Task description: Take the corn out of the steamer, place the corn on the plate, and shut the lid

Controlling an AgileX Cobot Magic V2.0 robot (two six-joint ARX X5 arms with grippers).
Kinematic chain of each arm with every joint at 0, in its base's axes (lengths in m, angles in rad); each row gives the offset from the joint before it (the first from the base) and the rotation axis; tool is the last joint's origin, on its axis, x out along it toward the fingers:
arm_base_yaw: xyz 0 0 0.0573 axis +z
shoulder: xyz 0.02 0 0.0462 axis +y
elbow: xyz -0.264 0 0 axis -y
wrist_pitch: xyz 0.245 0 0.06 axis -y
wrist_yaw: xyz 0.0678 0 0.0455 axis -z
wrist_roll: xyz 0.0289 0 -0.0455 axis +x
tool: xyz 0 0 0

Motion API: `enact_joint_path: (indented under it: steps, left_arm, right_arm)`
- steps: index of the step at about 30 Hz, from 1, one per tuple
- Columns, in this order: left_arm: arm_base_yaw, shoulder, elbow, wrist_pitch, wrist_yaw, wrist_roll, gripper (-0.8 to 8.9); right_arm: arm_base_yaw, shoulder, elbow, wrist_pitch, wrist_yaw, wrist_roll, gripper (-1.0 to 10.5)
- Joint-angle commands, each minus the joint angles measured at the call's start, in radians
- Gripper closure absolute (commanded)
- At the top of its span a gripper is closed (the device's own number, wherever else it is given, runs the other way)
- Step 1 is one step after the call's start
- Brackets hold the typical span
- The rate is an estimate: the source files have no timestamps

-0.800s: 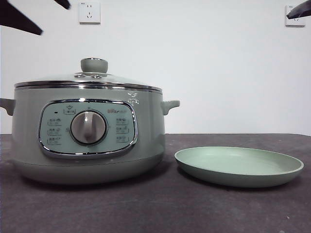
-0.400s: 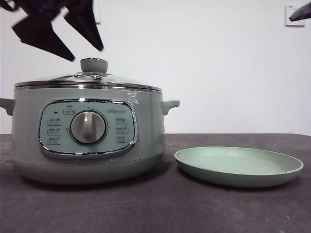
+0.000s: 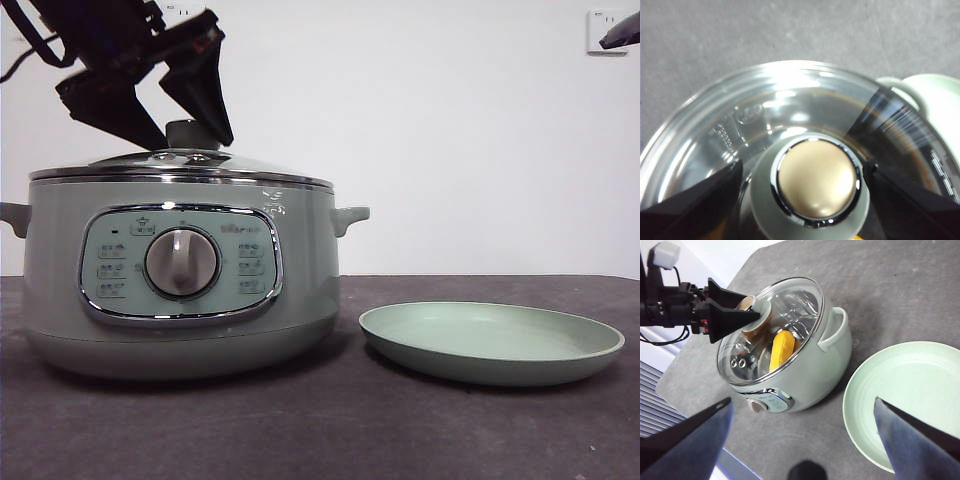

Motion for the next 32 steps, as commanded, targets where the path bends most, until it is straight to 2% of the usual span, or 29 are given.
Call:
enact_joint_path:
  steps: [1, 3, 6, 7, 15, 22, 25, 28, 32]
  left_arm:
    - [-0.005, 0.005, 0.001, 0.009, -0.003, 0.011, 4.15]
    - [-0.006, 0.005, 0.001, 0.008, -0.003, 0.012, 5.41]
    - [-0.008, 0.005, 0.001, 0.008, -0.003, 0.013, 8.12]
    - [-0.008, 0.005, 0.001, 0.011, -0.003, 0.013, 8.25]
    - [-0.010, -0.017, 0.003, 0.039, -0.006, 0.013, 8.22]
    - [-0.009, -0.173, 0.003, 0.035, -0.009, 0.013, 8.22]
    - [-0.009, -0.283, 0.003, 0.022, -0.021, 0.013, 8.22]
    - [-0.009, -0.405, 0.003, 0.000, -0.079, 0.013, 8.22]
    - [-0.009, -0.569, 0.003, -0.068, -0.175, 0.013, 8.22]
  right_arm:
    - [0.000, 0.000, 0.003, 0.002, 0.003, -0.011, 4.8]
    - [0.000, 0.000, 0.003, 0.002, 0.003, -0.011, 4.8]
    - [0.000, 0.000, 0.003, 0.002, 0.003, -0.010, 4.8]
    - [0.000, 0.000, 0.003, 0.002, 0.003, -0.010, 4.8]
    - [0.000, 0.003, 0.003, 0.019, 0.003, -0.010, 4.8]
    - [0.021, 0.049, 0.003, 0.101, 0.003, 0.009, 4.8]
    - [0.054, 0.102, 0.015, 0.116, 0.005, 0.009, 4.8]
    - [0.106, 0.181, 0.053, 0.117, 0.009, 0.008, 4.8]
    - [0.219, 0.309, 0.138, 0.118, 0.084, 0.007, 4.8]
